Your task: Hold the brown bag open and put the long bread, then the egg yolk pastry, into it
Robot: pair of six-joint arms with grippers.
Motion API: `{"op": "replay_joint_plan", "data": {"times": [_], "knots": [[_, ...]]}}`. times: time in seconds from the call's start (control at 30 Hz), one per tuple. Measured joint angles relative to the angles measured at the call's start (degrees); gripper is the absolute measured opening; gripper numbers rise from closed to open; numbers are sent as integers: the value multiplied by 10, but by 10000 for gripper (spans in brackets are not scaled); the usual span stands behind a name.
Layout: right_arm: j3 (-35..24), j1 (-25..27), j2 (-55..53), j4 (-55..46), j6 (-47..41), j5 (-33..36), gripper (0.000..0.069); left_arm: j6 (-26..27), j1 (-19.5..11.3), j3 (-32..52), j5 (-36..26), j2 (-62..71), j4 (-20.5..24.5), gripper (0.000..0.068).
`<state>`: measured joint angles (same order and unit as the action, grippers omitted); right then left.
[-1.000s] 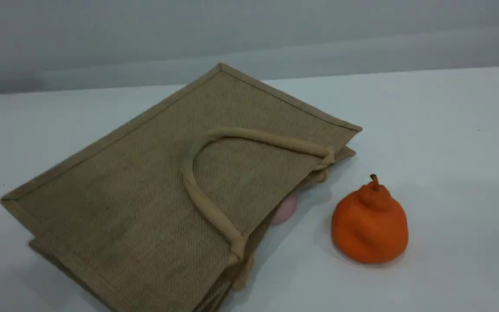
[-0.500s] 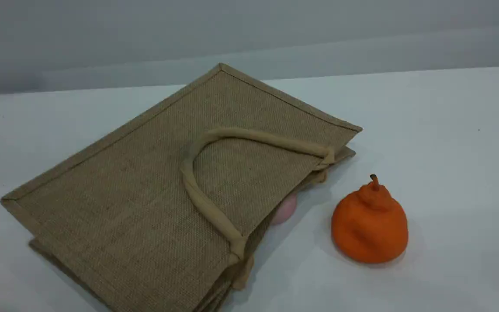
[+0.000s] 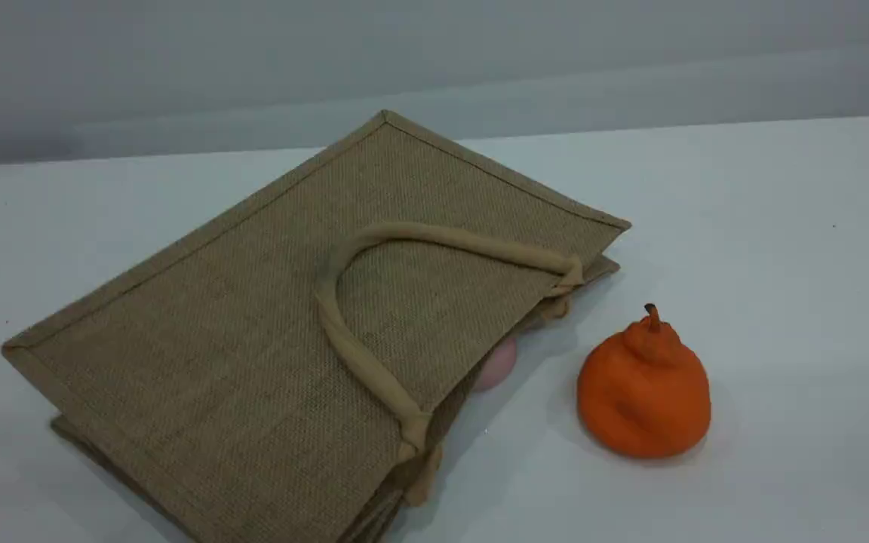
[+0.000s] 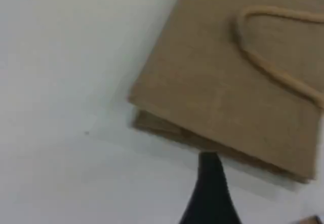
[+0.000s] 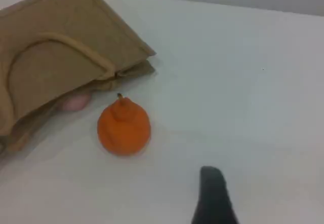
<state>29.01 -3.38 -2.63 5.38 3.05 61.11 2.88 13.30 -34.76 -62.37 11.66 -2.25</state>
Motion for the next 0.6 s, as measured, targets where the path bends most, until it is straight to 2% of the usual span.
{"op": "replay_joint_plan", "data": {"times": [0.17,0.33,0.43,0.6], "knots": [[0,0,0,0,0,0,418,-24,0,27,-3,-50,55,475],[0,0,0,0,0,0,418,-54,0,30,3,-50,48,475],[0,0,0,0,0,0,418,-51,0,47,24,-50,54,475],[0,0,15,0,0,-1,418,-33,0,56,8,-50,53,475]]}}
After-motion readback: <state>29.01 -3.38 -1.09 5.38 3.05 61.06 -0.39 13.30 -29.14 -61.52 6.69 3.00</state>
